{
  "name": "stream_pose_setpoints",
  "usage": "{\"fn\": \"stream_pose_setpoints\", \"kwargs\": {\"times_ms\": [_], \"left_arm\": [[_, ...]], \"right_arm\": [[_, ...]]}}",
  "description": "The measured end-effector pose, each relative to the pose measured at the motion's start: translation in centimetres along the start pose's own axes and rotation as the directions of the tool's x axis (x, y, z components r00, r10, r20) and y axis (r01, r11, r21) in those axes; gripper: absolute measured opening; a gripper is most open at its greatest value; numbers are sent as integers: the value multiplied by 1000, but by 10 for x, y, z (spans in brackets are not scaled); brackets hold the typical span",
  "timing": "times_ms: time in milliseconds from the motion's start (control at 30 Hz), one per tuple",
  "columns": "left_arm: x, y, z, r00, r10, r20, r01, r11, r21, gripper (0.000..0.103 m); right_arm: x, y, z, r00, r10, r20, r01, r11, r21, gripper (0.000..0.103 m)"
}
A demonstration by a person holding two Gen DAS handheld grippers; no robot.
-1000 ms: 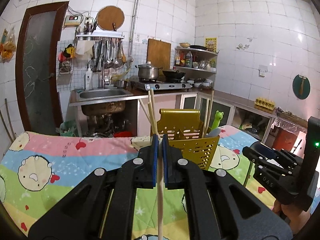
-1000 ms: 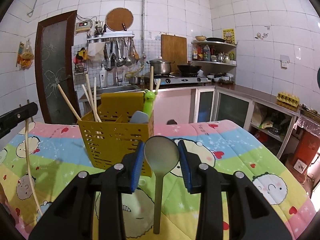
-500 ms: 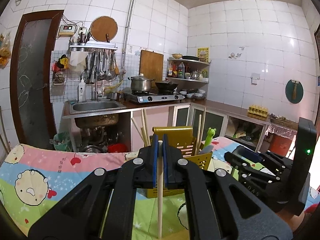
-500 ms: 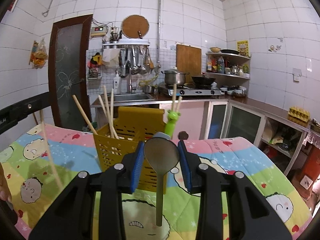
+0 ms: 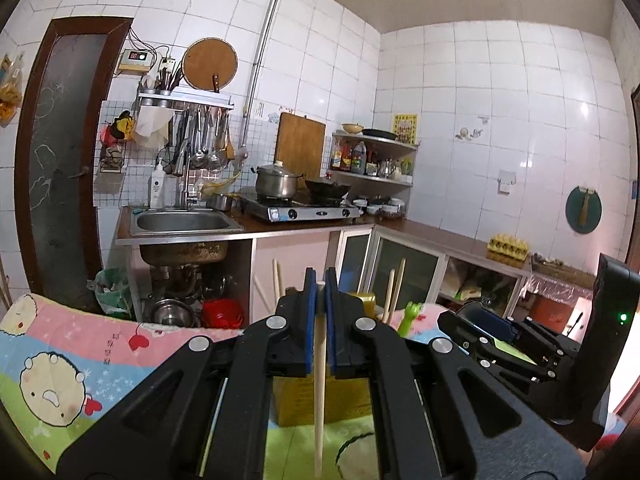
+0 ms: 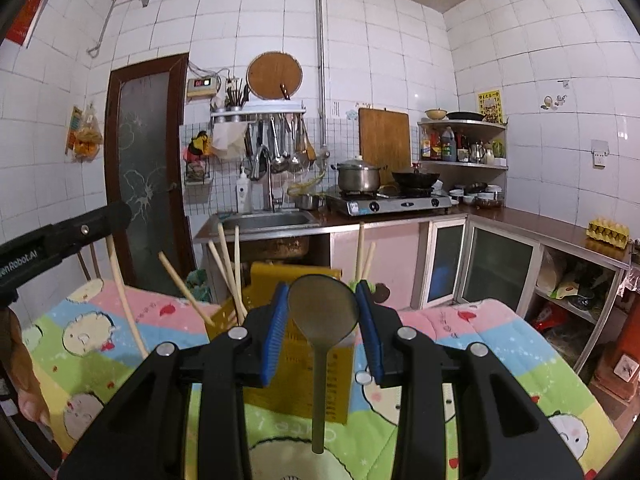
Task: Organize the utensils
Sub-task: 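Carry the chopstick and dark spoon up above the yellow holder with both grippers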
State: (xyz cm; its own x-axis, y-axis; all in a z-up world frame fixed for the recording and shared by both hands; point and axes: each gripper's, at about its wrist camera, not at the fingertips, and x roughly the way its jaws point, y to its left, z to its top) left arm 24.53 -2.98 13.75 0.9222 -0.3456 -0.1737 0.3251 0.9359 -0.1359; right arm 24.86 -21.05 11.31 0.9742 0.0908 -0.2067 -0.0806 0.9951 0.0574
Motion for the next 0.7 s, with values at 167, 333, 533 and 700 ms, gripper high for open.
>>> {"fn": "stream_pose_setpoints", "kwargs": {"times_ms": [167, 333, 533, 700], "left_arm": [[2, -6, 35, 999, -9, 50, 9, 1000, -7, 3], [6, -17, 71, 991, 8, 131, -9, 1000, 8, 3], [31, -19, 92, 983, 24, 184, -28, 999, 18, 3], [57, -14, 85, 978, 43, 202, -49, 999, 25, 3]], "right_arm": [[-4, 1, 30, 998, 2, 58, -2, 1000, -6, 34], [5, 2, 62, 995, 8, 99, -9, 1000, 9, 34], [33, 2, 85, 991, -25, 131, 24, 1000, 4, 34], [60, -7, 83, 991, -28, 129, 21, 999, 49, 34]]}}
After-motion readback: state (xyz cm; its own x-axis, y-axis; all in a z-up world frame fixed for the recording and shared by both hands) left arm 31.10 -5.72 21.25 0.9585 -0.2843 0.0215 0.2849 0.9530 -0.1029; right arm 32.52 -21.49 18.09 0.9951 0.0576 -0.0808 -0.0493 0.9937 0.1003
